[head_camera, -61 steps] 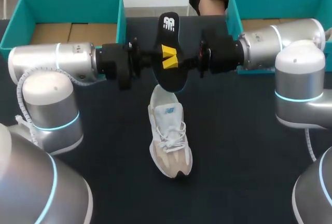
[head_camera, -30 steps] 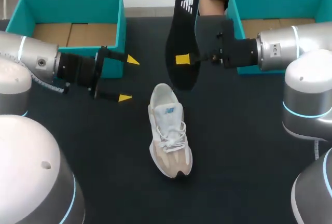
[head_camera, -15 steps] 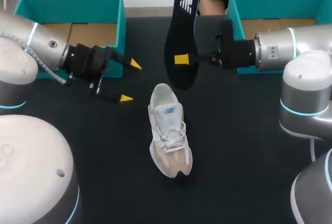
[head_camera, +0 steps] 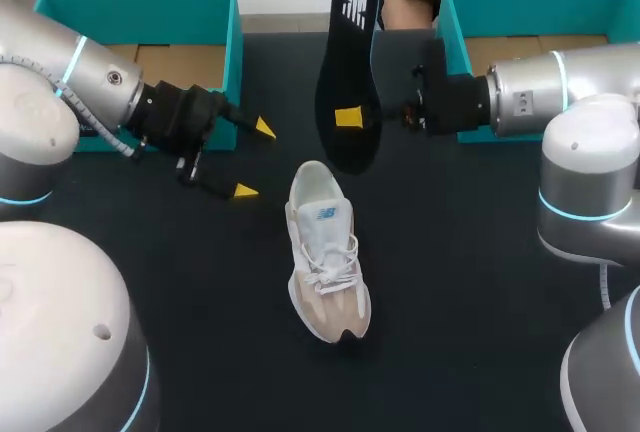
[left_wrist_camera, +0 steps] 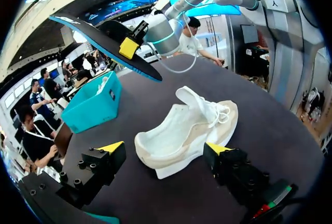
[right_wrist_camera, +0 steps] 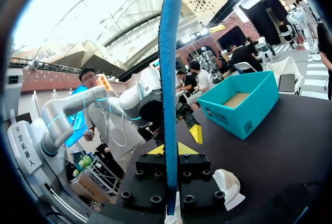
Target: Take the shoe out of the shoebox, open the shoe tongue, remove and reinsert the insole, then place the shoe into the shoebox
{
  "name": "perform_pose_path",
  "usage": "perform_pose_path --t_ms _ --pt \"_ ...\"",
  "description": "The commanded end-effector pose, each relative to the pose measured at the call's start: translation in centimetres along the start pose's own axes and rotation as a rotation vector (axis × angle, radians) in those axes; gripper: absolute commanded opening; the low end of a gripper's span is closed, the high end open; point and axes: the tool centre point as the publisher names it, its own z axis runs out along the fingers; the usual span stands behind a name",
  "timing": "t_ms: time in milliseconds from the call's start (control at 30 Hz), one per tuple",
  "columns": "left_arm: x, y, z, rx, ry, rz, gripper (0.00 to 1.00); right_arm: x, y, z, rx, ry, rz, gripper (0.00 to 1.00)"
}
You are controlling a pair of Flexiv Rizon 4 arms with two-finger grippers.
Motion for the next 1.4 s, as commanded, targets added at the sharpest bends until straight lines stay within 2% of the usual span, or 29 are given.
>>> perform_pose_path --t_ms 33,267,533,900,1400 --pt "1.1 1.6 1.4 -0.015 -0.027 -0.038 1.0 -1.5 0.3 1.5 0.026 0.011 -0.027 0.0" --pt "2.7 3.8 2.9 0.004 -0.047 -0.097 1.0 -2.7 -1.0 2.5 0.042 0.031 -0.061 0.0" --pt "3.4 4.7 4.5 -0.005 -0.074 -0.126 1.0 -3.6 -3.3 4.6 0.038 0.082 -0.051 0.0" --pt "3.4 4.4 6.1 -0.008 -0.065 -0.137 1.0 -4.5 -5.2 6.4 0.031 0.122 -0.032 0.0" --pt "3.0 3.7 6.1 0.004 -0.075 -0.14 1.0 -4.5 -5.5 6.5 0.003 0.138 -0.028 0.0"
